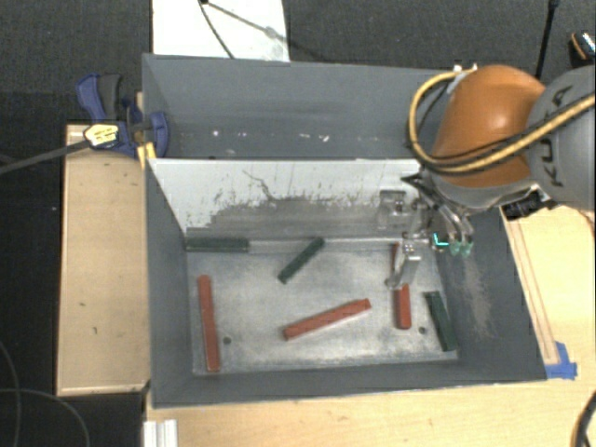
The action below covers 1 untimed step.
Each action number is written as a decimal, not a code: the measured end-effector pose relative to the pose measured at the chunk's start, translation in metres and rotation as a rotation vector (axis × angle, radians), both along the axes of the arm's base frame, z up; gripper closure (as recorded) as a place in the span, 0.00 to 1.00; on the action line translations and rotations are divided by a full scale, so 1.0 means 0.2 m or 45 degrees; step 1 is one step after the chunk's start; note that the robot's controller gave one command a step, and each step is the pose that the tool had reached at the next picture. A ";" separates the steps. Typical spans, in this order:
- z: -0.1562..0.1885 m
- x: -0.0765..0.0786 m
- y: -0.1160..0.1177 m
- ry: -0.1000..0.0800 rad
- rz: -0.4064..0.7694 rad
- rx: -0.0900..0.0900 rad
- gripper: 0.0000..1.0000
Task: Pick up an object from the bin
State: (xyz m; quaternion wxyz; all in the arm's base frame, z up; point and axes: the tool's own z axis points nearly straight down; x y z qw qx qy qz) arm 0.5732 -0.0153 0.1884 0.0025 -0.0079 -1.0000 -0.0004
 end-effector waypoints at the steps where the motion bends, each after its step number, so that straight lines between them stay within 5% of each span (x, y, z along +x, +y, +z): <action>1: -0.61 -0.29 0.30 0.002 0.221 0.002 0.00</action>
Offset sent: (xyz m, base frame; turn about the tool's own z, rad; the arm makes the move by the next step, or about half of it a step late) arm -0.0561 0.0572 -0.1184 -0.1775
